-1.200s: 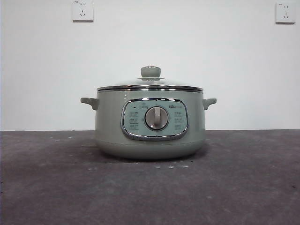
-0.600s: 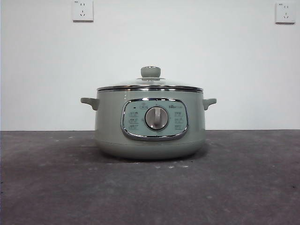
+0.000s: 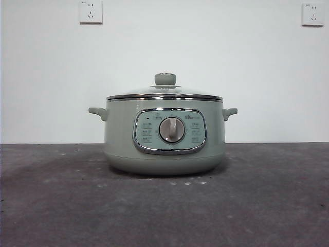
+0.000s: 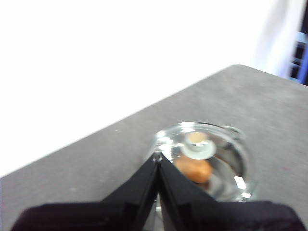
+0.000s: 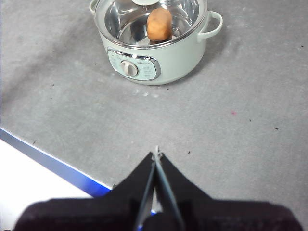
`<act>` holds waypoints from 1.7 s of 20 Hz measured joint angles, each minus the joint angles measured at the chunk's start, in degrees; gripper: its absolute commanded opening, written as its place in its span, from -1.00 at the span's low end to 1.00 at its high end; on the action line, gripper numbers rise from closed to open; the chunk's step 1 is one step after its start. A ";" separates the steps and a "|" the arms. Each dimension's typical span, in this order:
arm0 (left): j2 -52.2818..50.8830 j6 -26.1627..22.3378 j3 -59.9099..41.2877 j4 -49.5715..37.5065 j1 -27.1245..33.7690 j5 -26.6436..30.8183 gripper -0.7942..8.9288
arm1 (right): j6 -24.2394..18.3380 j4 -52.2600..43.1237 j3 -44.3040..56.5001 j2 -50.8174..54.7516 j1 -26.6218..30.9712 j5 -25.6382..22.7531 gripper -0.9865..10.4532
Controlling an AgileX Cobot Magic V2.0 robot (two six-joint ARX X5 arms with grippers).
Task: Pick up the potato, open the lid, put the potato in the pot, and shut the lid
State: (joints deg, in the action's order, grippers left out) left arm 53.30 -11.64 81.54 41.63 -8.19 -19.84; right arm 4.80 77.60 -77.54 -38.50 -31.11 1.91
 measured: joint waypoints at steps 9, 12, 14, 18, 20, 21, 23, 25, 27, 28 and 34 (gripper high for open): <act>-25.07 -0.37 -47.63 -28.11 6.69 4.20 -0.84 | 0.00 0.00 0.00 0.00 0.00 0.00 -0.83; -33.66 -0.35 -58.80 -29.99 7.08 8.09 -0.84 | 0.00 0.00 0.00 0.00 0.00 0.00 -0.83; -38.56 -0.33 -64.41 -29.92 7.52 9.33 -0.84 | 0.00 0.00 0.00 0.00 0.00 0.00 -0.83; -45.90 0.83 -72.06 -30.16 8.13 9.42 -0.84 | 0.00 0.00 0.00 0.00 0.00 0.00 -0.83; -48.39 2.01 -75.58 -30.14 8.13 9.40 -0.84 | 0.02 0.00 0.00 0.00 0.00 0.00 -0.83; -49.68 2.80 -77.24 -30.14 8.15 9.42 -0.84 | 0.02 0.00 0.00 0.00 0.00 0.00 -0.83; -52.24 4.28 -79.80 -30.10 8.15 9.40 -0.84 | 0.04 0.00 0.00 0.00 0.00 0.00 -0.83; -52.94 5.29 -80.02 -31.26 8.15 9.40 -0.84 | 0.15 0.00 0.00 -0.02 0.00 0.00 -0.83; -52.94 6.47 -80.04 -31.02 8.15 9.42 -0.84 | 0.17 0.00 0.00 -0.02 0.00 0.00 -0.83; -52.94 7.23 -80.04 -31.02 8.15 9.33 -0.84 | 0.15 0.00 0.00 -0.02 0.00 0.00 -0.83; -52.09 8.24 -80.04 -30.99 8.15 9.27 -0.84 | 0.15 0.00 0.00 -0.02 0.00 0.00 -0.83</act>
State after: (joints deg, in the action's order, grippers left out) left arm 1.21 -3.40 1.50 10.63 -0.03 -10.57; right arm 4.95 77.60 -77.54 -38.52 -31.11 1.91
